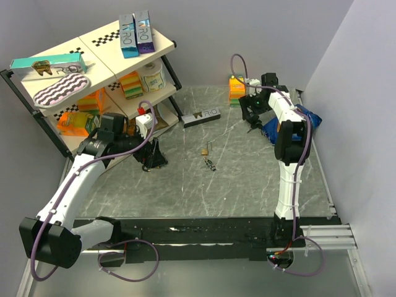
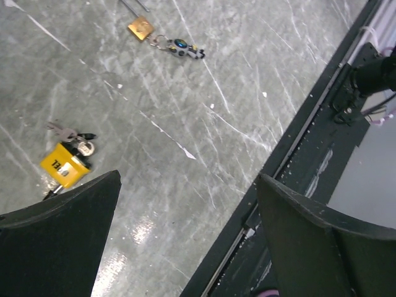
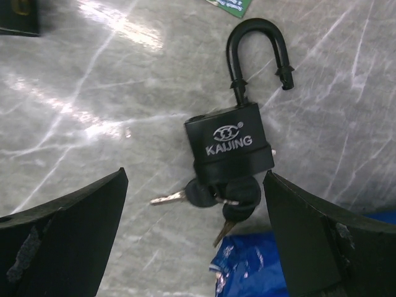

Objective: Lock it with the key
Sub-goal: Move the lock to the center of the board.

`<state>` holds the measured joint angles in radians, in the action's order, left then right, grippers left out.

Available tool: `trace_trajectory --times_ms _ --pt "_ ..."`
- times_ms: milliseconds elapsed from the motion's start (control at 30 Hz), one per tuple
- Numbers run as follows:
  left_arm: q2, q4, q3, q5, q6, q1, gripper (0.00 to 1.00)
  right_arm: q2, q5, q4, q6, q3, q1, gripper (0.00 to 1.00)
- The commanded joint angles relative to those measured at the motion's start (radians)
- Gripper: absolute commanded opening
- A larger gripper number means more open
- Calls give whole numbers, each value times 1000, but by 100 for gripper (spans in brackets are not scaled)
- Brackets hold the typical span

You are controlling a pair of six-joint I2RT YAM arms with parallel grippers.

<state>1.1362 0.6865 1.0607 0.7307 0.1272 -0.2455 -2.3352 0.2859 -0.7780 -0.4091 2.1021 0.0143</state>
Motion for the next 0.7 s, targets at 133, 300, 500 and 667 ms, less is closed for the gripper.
trace_trajectory --times_ms 133,300,500,667 --pt "2 19 48 64 28 -3 96 -101 -40 -18 16 179 -37 100" --pt "16 16 56 70 26 -2 96 -168 -44 -85 15 294 -39 100" --pt "27 13 62 73 19 -3 96 -187 -79 -118 12 302 -39 100" --pt "13 22 58 82 19 -3 96 -205 -18 -207 -7 306 -37 100"
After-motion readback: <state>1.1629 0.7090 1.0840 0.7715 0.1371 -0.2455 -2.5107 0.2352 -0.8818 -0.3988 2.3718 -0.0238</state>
